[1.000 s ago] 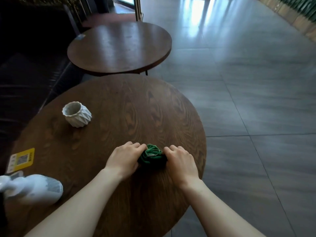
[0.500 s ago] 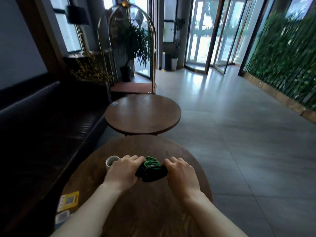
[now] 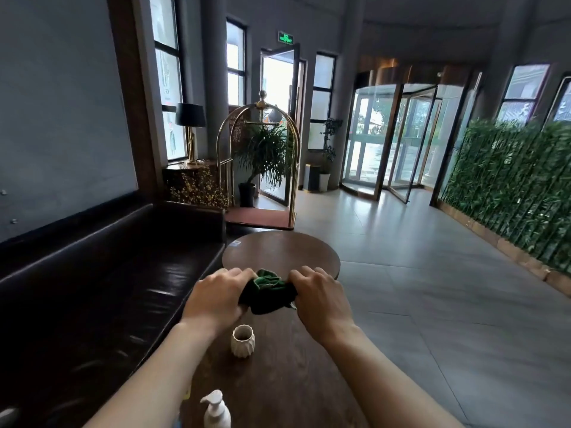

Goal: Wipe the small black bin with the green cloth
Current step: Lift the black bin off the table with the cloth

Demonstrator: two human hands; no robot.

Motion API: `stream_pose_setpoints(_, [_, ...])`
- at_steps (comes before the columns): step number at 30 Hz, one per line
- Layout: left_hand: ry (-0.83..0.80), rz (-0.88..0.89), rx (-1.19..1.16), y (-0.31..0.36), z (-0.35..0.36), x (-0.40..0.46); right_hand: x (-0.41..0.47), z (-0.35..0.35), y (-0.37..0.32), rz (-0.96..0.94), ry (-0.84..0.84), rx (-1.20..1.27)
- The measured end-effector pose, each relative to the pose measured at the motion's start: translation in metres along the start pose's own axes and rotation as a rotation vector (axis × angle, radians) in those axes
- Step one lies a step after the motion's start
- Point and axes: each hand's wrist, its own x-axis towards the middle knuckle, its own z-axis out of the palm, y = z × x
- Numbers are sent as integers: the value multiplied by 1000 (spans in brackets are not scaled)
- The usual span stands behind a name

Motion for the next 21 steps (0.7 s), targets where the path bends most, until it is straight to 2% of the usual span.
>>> stream_pose_setpoints(10, [52,19,-10,-8,-63,-59,-34,-48,-57,-10,25,-16])
stream_pose_setpoints(21, [96,16,40,62,-89,-106,-96,-95,-30,-61,58,-33])
